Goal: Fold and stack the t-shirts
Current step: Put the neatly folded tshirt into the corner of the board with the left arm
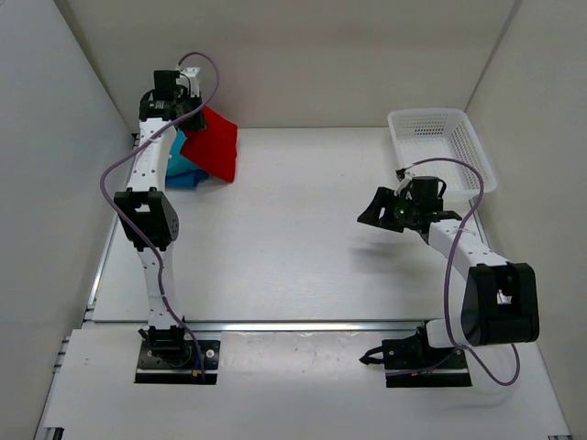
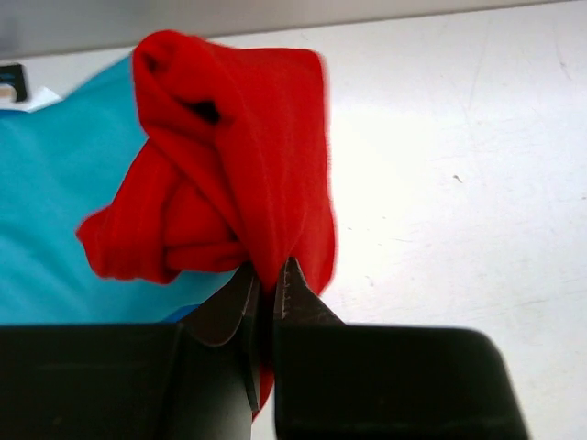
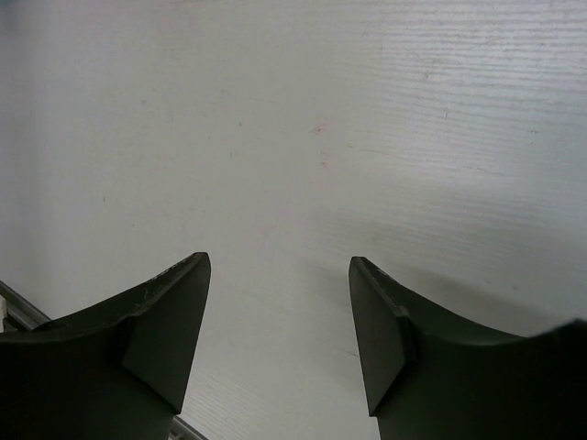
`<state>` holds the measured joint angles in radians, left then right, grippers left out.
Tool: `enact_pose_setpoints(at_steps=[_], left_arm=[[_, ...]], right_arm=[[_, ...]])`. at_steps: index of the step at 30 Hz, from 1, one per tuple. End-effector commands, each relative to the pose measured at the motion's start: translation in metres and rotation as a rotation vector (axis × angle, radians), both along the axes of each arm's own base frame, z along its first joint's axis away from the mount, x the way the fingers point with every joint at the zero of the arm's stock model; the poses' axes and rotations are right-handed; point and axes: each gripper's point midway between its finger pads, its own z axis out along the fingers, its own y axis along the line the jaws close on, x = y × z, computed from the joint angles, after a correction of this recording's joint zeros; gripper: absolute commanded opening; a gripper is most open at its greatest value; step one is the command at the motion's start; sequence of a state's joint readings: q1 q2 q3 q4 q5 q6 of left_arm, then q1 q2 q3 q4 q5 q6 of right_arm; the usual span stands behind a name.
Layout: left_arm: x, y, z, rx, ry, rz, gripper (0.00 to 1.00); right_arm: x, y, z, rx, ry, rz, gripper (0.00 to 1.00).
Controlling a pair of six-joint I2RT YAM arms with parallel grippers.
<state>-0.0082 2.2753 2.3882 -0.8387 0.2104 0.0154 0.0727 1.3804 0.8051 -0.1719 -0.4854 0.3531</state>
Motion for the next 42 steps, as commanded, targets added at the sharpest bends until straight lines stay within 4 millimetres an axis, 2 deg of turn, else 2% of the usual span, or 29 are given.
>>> enact_pose_setpoints(at_steps=[1,2,3,4,6,8,10,11,12,21,22,23,25,27,28,30,31,33,38,39,41,42], left_arm=[[-0.005,-0.004,0.082,0.02,-0.189,-0.07,0.0],[-0.003,-0.003,0.083,0.008,-0.19,-0.068,0.0],[-0.002,0.014,0.092,-0.003,-0.211,-0.052,0.0],[-0.002,0.019,0.096,-0.022,-0.219,-0.041,0.0],[-0.004,0.023,0.106,-0.051,-0.239,-0.046,0.0],[-0.006,0.023,0.125,-0.061,-0.28,-0.049,0.0],[-0.01,0.017,0.137,-0.088,-0.305,-0.088,0.0],[-0.013,0.016,0.145,-0.086,-0.322,-0.091,0.0],[-0.01,0.022,0.143,-0.078,-0.324,-0.066,0.0],[0.017,0.095,0.081,-0.001,-0.25,0.074,0.0],[0.019,0.108,0.08,-0.01,-0.254,0.109,0.0],[0.02,0.111,0.076,0.001,-0.249,0.109,0.0],[0.023,0.13,0.067,0.034,-0.244,0.147,0.0],[0.026,0.139,0.051,0.04,-0.228,0.135,0.0],[0.028,0.15,0.042,0.033,-0.214,0.165,0.0],[0.032,0.164,0.025,0.04,-0.198,0.182,0.0],[0.034,0.162,0.016,0.04,-0.181,0.181,0.0],[0.04,0.174,0.0,0.035,-0.172,0.211,0.0],[0.053,0.19,-0.031,0.044,-0.148,0.28,0.0],[0.05,0.196,-0.037,0.055,-0.129,0.292,0.0],[0.05,0.216,-0.049,0.075,-0.118,0.366,0.08],[0.05,0.218,-0.054,0.078,-0.106,0.386,0.1]], right_arm=[[-0.001,-0.001,0.006,-0.014,-0.025,-0.015,0.59],[-0.001,-0.002,0.008,-0.016,-0.032,-0.021,0.59],[-0.001,-0.004,0.008,-0.016,-0.034,-0.034,0.59],[-0.002,-0.004,0.004,-0.013,-0.026,-0.033,0.59],[-0.002,-0.002,0.005,0.004,-0.029,-0.031,0.59],[0.0,-0.001,0.002,-0.003,-0.019,-0.031,0.59],[0.0,0.002,-0.005,-0.017,-0.001,-0.023,0.59],[0.003,0.003,-0.002,-0.009,-0.001,-0.028,0.59],[0.003,0.004,-0.004,-0.013,0.003,-0.018,0.59],[0.004,0.004,-0.012,-0.026,0.06,-0.027,0.58],[0.005,0.005,-0.012,-0.03,0.065,-0.029,0.59],[0.005,0.007,-0.012,-0.035,0.068,-0.02,0.59],[0.007,0.009,-0.015,-0.043,0.087,-0.018,0.59],[0.011,0.013,-0.016,-0.058,0.108,-0.007,0.59],[0.01,0.013,-0.022,-0.071,0.125,-0.006,0.58],[0.015,0.015,-0.02,-0.083,0.14,-0.004,0.58],[0.014,0.014,-0.023,-0.094,0.15,-0.004,0.58],[0.02,0.018,-0.018,-0.097,0.144,-0.004,0.58],[0.026,0.024,-0.019,-0.131,0.162,0.015,0.58],[0.024,0.028,-0.019,-0.129,0.173,0.023,0.58],[0.024,0.031,-0.023,-0.138,0.183,0.035,0.59],[0.025,0.03,-0.021,-0.145,0.179,0.028,0.58]])
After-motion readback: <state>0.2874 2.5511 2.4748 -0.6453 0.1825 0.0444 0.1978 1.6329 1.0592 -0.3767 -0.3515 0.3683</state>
